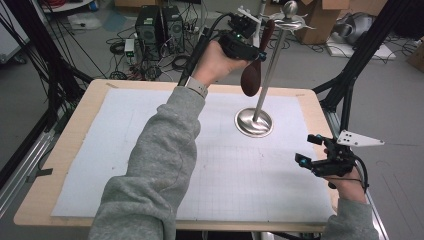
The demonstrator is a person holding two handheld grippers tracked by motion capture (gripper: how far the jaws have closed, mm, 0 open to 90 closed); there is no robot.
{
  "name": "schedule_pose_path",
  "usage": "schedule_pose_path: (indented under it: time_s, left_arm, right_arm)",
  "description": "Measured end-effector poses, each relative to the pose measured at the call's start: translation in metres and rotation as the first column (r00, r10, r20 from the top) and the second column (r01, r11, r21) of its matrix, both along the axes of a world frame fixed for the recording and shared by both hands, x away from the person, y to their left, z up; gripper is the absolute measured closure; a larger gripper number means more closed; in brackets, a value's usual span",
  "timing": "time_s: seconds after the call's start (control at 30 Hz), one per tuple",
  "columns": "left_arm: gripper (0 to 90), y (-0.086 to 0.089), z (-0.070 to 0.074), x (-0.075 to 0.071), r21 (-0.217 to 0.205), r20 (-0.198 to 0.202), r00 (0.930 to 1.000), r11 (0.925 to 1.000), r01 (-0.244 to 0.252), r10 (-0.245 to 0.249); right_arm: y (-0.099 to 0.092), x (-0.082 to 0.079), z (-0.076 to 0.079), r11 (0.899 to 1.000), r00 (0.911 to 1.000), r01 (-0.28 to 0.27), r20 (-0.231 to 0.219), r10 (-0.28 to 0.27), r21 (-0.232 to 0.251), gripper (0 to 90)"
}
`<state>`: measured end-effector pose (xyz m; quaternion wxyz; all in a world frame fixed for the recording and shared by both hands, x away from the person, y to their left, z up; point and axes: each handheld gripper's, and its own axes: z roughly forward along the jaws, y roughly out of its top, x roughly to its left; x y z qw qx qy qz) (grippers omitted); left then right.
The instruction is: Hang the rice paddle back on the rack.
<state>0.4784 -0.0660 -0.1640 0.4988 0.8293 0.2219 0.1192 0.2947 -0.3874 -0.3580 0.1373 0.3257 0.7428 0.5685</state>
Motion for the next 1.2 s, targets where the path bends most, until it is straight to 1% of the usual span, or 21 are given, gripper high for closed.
schedule_pose_path:
  time_s: [0.17,0.37,0.4,0.47,0.53,0.57,0.6,0.7,0.77,0.8,0.83,0.9,0.93,0.97,1.03,1.07,1.1,1.2]
  left_arm:
    - [77.4,-0.001,0.0,-0.001,0.003,0.003,1.0,1.0,-0.008,0.008]
    - [76.7,-0.002,-0.001,-0.001,0.01,0.021,0.9998,0.9999,-0.008,0.008]
    - [75.0,-0.002,-0.001,-0.001,0.008,0.028,0.9996,0.9999,-0.009,0.008]
    - [69.7,-0.002,-0.001,-0.001,0.002,0.023,0.9997,1.0,0.003,-0.003]
    - [64.7,-0.001,-0.001,-0.002,0.013,0.03,0.9995,0.9999,0.005,-0.006]
    - [64.0,0.0,-0.001,-0.002,0.018,0.033,0.9994,0.9998,0.008,-0.009]
    - [62.3,0.0,-0.001,-0.002,0.018,0.033,0.9994,0.9998,0.008,-0.009]
    - [53.2,0.003,-0.001,-0.007,0.03,0.049,0.9982,0.9989,0.035,-0.036]
    - [48.4,0.007,-0.001,-0.012,0.013,0.069,0.9958,0.9982,0.058,-0.059]
    - [45.3,0.007,-0.001,-0.012,0.013,0.069,0.9958,0.9982,0.058,-0.059]
    - [41.7,0.013,-0.003,-0.015,-0.004,0.076,0.9943,0.9972,0.075,-0.074]
    - [37.0,0.018,-0.005,-0.018,-0.005,0.078,0.9934,0.9964,0.085,-0.084]
    - [34.8,0.021,-0.007,-0.019,-0.002,0.088,0.9923,0.9961,0.088,-0.088]
    - [32.6,0.024,-0.008,-0.02,-0.008,0.09,0.9918,0.9958,0.091,-0.09]
    - [27.3,0.03,-0.012,-0.023,-0.015,0.081,0.9916,0.9947,0.102,-0.1]
    - [25.4,0.03,-0.012,-0.023,-0.015,0.081,0.9916,0.9947,0.102,-0.1]
    - [23.9,0.034,-0.015,-0.026,-0.022,0.057,0.9917,0.993,0.116,-0.115]
    - [19.3,0.04,-0.022,-0.031,-0.025,0.061,0.9892,0.9905,0.135,-0.134]
  right_arm:
    - [0.0,-0.001,0.0,1.0,1.0,0.0,0.0,0.0,0.003,0.4]
    - [0.001,0.0,0.0,1.0,1.0,-0.001,0.001,0.001,0.001,0.4]
    - [0.001,0.0,0.0,1.0,1.0,-0.001,0.001,0.001,0.0,0.4]
    - [0.001,0.0,0.0,1.0,1.0,-0.001,-0.003,0.001,0.0,0.4]
    - [0.0,0.0,0.0,1.0,1.0,-0.002,0.002,0.002,0.0,0.4]
    - [0.0,-0.001,0.0,1.0,1.0,0.002,-0.001,-0.002,0.003,0.4]
    - [-0.001,0.0,0.0,1.0,1.0,0.001,0.006,-0.001,0.002,0.4]
    - [-0.001,-0.001,0.0,1.0,1.0,0.005,0.0,-0.005,0.008,0.4]
    - [-0.001,-0.001,0.0,1.0,1.0,0.004,0.003,-0.004,0.005,0.4]
    - [-0.001,-0.001,0.0,1.0,1.0,0.004,0.003,-0.004,0.005,0.4]
    - [0.0,-0.001,0.0,1.0,1.0,0.004,0.002,-0.004,0.005,0.4]
    - [0.001,-0.001,0.0,1.0,1.0,0.002,0.002,-0.002,0.001,0.4]
    - [0.001,0.0,0.0,1.0,1.0,0.0,0.005,0.0,-0.004,0.4]
    - [0.002,0.0,0.0,1.0,1.0,-0.002,0.007,0.002,-0.003,0.5]
    - [0.004,0.0,0.0,1.0,1.0,-0.003,0.002,0.003,-0.011,0.4]
    - [0.004,0.0,0.0,1.0,1.0,-0.005,0.0,0.005,-0.013,0.4]
    - [0.005,0.0,0.0,1.0,1.0,-0.005,0.001,0.005,-0.016,0.4]
    - [0.005,0.001,0.0,1.0,1.0,-0.005,-0.001,0.005,-0.018,0.4]
